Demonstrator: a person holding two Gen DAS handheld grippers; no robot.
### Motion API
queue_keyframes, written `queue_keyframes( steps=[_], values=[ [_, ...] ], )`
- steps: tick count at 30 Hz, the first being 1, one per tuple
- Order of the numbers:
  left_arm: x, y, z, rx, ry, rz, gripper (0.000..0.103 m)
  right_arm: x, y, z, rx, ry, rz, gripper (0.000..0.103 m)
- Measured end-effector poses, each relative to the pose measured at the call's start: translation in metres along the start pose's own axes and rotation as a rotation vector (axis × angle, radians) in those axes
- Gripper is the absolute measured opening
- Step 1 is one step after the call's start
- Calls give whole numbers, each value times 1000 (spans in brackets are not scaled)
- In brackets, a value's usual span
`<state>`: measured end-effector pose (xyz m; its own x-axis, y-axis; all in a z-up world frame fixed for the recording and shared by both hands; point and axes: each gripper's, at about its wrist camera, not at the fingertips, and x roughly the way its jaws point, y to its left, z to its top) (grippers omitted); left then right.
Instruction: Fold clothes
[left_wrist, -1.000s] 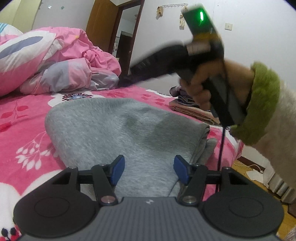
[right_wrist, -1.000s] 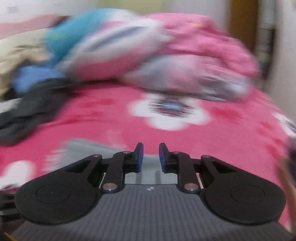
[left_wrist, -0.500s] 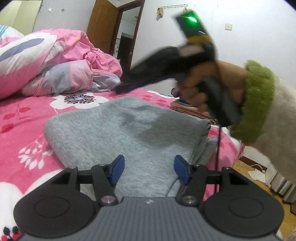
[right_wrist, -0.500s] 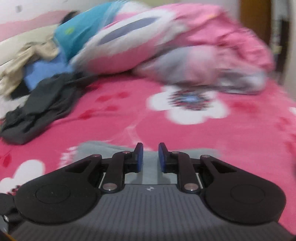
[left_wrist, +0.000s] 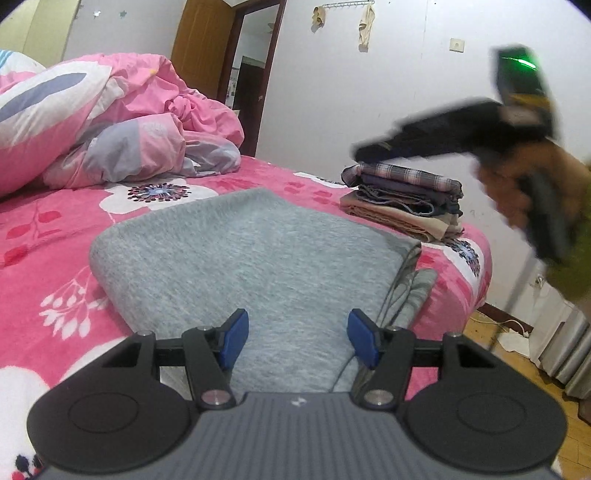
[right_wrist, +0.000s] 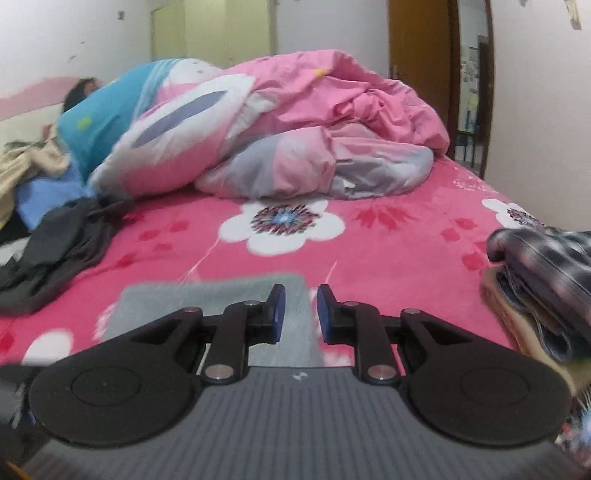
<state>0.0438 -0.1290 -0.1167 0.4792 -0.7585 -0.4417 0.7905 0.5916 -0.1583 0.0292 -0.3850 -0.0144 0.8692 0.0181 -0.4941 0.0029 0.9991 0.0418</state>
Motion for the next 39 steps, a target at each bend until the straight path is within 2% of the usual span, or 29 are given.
queue_keyframes(
  steps=[2,6,10,14,16,18,20,22,24,26,28,30,31,39],
  values=[
    [0,-1,1,-2,5,5,61,-3,1,-22,2,43,2,17],
    [0,-5,3,21,21,20,62,10,0,-74,51,70,-67,18],
    [0,-8,7,13,38,42,62,-9,3,-67,104,24,-91,19],
    [-2,-13,7,21,42,72,63,-31,5,-75,105,-36,-29,20],
    [-2,-17,7,25,45,87,63,-24,4,-87,114,16,-21,21],
    [-2,-20,9,25,54,101,64,-4,2,-102,134,109,-45,20],
    [-4,-22,10,22,59,114,65,-5,6,-104,125,90,-61,21],
    [-8,-24,12,15,62,127,68,-14,9,-98,135,53,-65,27],
    [-12,-27,12,11,69,139,73,-22,8,-96,171,25,-73,37],
    [-16,-32,12,27,74,153,74,-33,5,-95,223,-2,-90,54],
    [-20,-38,12,46,76,173,74,-43,2,-95,272,-31,-96,62],
    [-24,-41,11,48,78,185,75,-53,-1,-97,327,-57,-101,77],
    [-26,-42,11,39,79,189,75,-57,-2,-98,354,-68,-102,81],
    [-45,-22,20,-136,98,196,78,-71,1,-92,424,-88,-111,97]
  ],
)
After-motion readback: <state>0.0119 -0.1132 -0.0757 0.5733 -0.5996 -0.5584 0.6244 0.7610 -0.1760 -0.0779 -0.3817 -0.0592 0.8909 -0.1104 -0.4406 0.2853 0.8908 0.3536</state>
